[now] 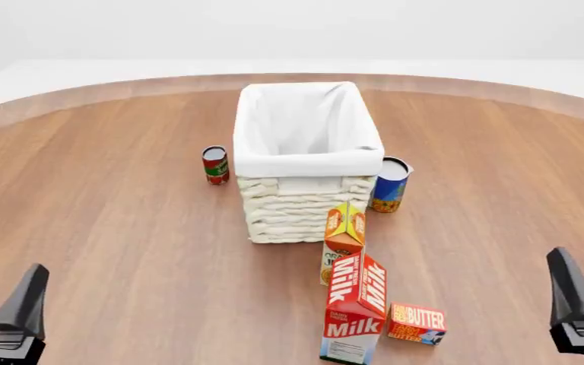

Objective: Pick up the butter and put it in the basket.

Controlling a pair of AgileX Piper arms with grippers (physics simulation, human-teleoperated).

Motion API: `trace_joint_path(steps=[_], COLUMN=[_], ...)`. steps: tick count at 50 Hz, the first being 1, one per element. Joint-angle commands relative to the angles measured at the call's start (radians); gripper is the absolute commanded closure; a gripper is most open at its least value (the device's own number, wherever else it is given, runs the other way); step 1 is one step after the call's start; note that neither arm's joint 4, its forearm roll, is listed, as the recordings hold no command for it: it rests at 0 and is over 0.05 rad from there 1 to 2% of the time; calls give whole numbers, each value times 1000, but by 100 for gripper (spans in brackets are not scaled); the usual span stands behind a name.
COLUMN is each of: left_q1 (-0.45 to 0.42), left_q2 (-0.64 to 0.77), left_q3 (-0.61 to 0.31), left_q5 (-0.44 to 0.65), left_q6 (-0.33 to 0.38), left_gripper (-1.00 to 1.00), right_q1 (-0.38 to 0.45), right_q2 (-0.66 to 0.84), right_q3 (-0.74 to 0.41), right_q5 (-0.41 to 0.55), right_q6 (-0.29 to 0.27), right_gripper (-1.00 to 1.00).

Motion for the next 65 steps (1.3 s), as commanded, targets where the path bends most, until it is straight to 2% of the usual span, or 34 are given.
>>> trace_joint_path(steps=[1,2,5,7,12,14,16,19,23,26,30,35,40,45,49,51,52,55,57,63,64,65], left_q1=[0,0,0,0,0,0,0,0,0,0,0,0,0,0,0,0,0,0,0,0,0,0], left_q2=[0,0,0,0,0,0,0,0,0,0,0,0,0,0,0,0,0,0,0,0,0,0], left_q3=[0,0,0,0,0,0,0,0,0,0,0,0,0,0,0,0,0,0,0,0,0,0], left_q5=[0,0,0,0,0,0,0,0,0,0,0,0,0,0,0,0,0,0,0,0,0,0], left_q6=[0,0,0,0,0,0,0,0,0,0,0,0,0,0,0,0,0,0,0,0,0,0], left_gripper=[-100,-100,-100,-100,-100,-100,-100,-100,-100,-100,-100,-100,-100,-100,-100,-100,-100,-100,-100,-100,-100,-100], right_q1=[47,57,83,104,160,210,242,281,362,392,457,516,498,505,531,565,577,603,599,594,599,584], right_q2=[-50,-51,-54,-53,-53,-50,-28,37,142,204,303,410,484,541,602,637,652,680,706,751,764,771], right_q3=[20,11,-25,-43,-77,-75,-76,-72,-81,-98,-137,-176,-190,-214,-218,-234,-231,-259,-259,-280,-279,-272], right_q5=[71,79,111,138,178,201,219,213,207,205,218,260,281,307,323,348,353,382,385,407,414,416], right_q6=[-29,-54,-48,-69,-79,-107,-108,-141,-244,-254,-344,-406,-469,-485,-556,-549,-571,-560,-577,-575,-582,-611], right_gripper=[-100,-100,-100,-100,-100,-100,-100,-100,-100,-100,-100,-100,-100,-100,-100,-100,-100,-100,-100,-100,-100,-100])
